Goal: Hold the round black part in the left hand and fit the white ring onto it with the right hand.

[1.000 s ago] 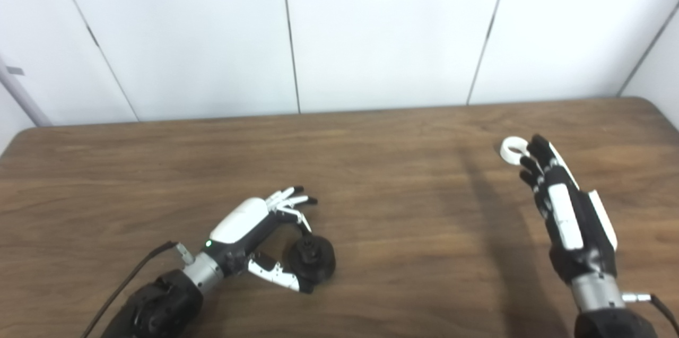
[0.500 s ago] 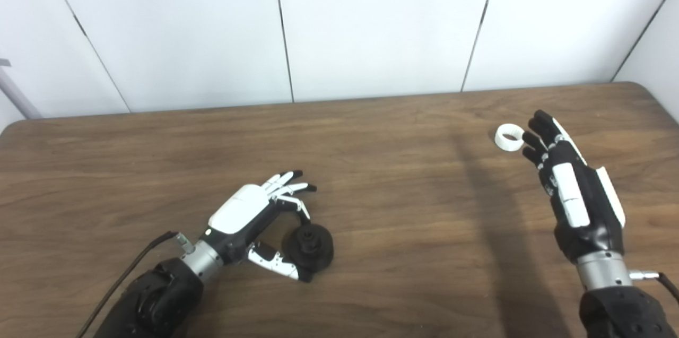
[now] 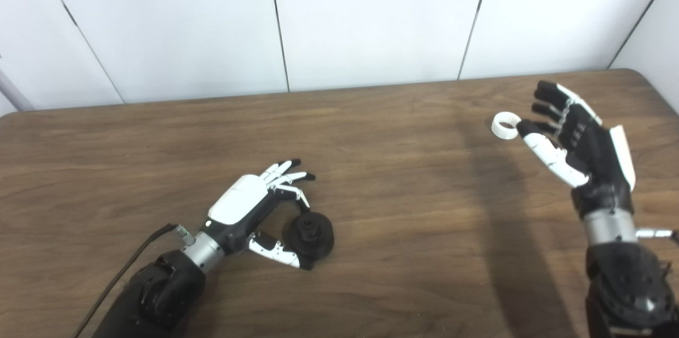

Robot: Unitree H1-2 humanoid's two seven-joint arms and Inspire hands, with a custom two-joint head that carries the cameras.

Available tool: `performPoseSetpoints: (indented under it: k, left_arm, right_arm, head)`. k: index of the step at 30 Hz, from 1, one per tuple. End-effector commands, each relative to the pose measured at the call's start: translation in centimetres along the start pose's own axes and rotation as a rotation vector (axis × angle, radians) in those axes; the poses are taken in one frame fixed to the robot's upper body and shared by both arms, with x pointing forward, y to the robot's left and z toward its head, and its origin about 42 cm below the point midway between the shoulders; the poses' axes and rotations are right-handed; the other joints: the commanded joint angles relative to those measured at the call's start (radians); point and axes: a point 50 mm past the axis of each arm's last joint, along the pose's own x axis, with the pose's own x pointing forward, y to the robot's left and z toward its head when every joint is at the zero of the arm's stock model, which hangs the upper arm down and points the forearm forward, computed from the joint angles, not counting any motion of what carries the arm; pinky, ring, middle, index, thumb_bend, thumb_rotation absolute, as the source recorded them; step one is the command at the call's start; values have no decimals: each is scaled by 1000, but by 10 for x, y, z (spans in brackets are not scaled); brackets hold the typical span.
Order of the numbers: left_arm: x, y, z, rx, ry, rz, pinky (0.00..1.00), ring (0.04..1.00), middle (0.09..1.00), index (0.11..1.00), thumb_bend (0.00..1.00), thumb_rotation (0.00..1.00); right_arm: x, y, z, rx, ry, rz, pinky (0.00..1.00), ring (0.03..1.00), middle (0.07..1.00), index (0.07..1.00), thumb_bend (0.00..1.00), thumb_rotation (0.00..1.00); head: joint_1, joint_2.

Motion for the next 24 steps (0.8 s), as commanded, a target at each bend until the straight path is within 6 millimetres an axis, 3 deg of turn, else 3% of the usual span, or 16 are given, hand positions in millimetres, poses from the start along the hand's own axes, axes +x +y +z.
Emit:
performPoseSetpoints:
  k: [1,7,15,21,24]
  left_arm:
    - [13,13,6,21,-50,40,1000,1000,885,483,525,54]
    - [17,4,4,-79,-31,46,1000,1000,891,483,524,52]
    - [17,-6,1,-136,10,32,1000,1000,903,483,524,53]
    - [17,-5,0,-135,9,33,1000,1000,903,483,524,53]
    - [17,-4,1,-141,6,35,1000,1000,903,483,524,53]
  right_arm:
    - [19,-17,20,-70,-69,3,707,811,836,757,573,282]
    - [54,-40,39,-173,-102,38,720,799,790,694,610,189]
    - [86,-49,41,-350,-79,50,711,802,794,674,641,137]
    - [112,-54,42,-526,-99,149,707,791,809,687,686,132]
    - [123,-53,44,-596,-94,196,733,824,826,695,710,176]
  head:
    - [-3,1]
    - [-10,-7]
    - [-14,-19]
    - [-20,-25]
    - [-29,-23]
